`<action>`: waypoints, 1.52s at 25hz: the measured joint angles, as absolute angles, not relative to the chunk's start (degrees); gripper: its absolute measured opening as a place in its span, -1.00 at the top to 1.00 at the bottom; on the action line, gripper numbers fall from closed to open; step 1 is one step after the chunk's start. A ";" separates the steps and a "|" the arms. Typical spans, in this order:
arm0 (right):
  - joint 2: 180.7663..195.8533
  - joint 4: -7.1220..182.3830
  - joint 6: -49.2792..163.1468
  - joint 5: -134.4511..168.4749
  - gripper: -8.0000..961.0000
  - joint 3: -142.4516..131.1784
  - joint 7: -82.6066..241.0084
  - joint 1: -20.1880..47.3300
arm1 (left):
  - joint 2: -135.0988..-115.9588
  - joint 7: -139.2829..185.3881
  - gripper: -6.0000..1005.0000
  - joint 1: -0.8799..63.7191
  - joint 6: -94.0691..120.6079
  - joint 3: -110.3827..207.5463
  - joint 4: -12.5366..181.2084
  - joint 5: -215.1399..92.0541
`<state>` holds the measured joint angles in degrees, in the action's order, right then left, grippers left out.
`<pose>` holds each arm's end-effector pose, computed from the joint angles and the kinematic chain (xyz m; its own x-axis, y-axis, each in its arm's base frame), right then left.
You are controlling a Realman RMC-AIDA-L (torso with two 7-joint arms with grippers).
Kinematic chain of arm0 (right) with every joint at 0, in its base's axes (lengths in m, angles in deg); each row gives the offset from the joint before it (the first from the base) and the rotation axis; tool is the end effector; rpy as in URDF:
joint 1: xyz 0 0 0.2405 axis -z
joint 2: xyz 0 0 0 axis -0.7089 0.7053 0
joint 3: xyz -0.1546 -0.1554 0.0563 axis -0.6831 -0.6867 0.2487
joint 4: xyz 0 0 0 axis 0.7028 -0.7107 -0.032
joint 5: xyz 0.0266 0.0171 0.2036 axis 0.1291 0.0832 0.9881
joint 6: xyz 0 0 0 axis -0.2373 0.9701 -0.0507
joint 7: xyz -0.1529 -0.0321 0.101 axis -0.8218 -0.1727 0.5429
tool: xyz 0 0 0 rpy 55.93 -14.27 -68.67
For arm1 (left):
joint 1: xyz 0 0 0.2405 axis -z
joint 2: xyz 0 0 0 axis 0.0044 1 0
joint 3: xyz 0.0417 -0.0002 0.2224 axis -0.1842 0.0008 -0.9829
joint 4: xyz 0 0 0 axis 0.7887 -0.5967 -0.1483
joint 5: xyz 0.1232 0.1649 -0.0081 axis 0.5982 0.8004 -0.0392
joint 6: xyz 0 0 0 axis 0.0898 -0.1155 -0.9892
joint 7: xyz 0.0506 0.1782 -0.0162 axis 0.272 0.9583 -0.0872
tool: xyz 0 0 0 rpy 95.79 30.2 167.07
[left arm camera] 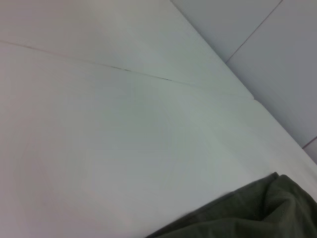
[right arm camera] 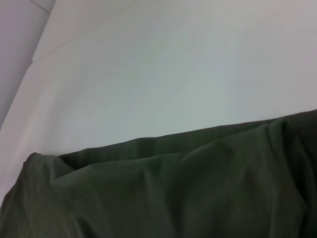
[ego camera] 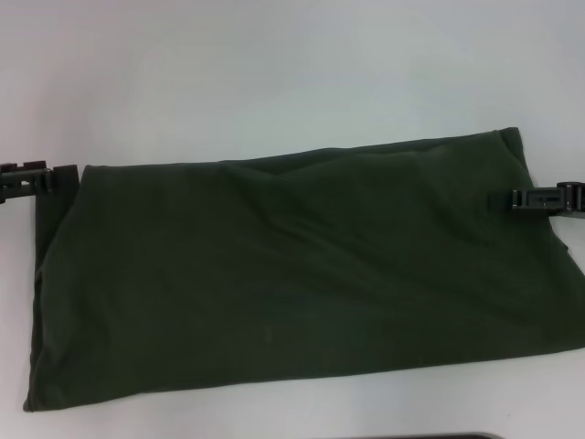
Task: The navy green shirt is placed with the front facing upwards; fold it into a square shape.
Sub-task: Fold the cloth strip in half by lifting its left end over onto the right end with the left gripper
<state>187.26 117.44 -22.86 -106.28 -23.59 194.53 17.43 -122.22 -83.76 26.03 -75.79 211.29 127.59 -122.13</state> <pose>0.3235 0.2984 0.0146 0.2350 -0.9020 -0.3620 -0.9685 -0.2487 -0.0090 -0.3006 0.3049 0.0547 0.4536 0.7557 0.4723 0.8709 -0.4884 -0.0549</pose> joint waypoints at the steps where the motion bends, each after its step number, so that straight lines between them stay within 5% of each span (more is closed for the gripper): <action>1: 187.35 117.44 -22.92 -106.19 -0.91 -23.59 194.50 17.39 | -122.23 -83.76 -0.81 26.03 -75.79 211.29 127.58 -122.13; 16: 188.46 117.84 -22.95 -105.81 -0.90 -22.99 194.07 17.25 | -122.23 -83.02 -0.81 26.03 -75.79 211.30 127.27 -122.13; 31: 185.47 118.32 -23.15 -105.85 -0.87 -20.34 194.55 20.89 | -122.58 -82.63 -0.81 26.03 -75.77 211.29 127.23 -122.13; 38: 185.47 118.34 -23.50 -106.07 -0.86 -20.42 194.89 21.58 | -122.66 -82.49 -0.80 26.03 -75.52 210.99 127.23 -122.13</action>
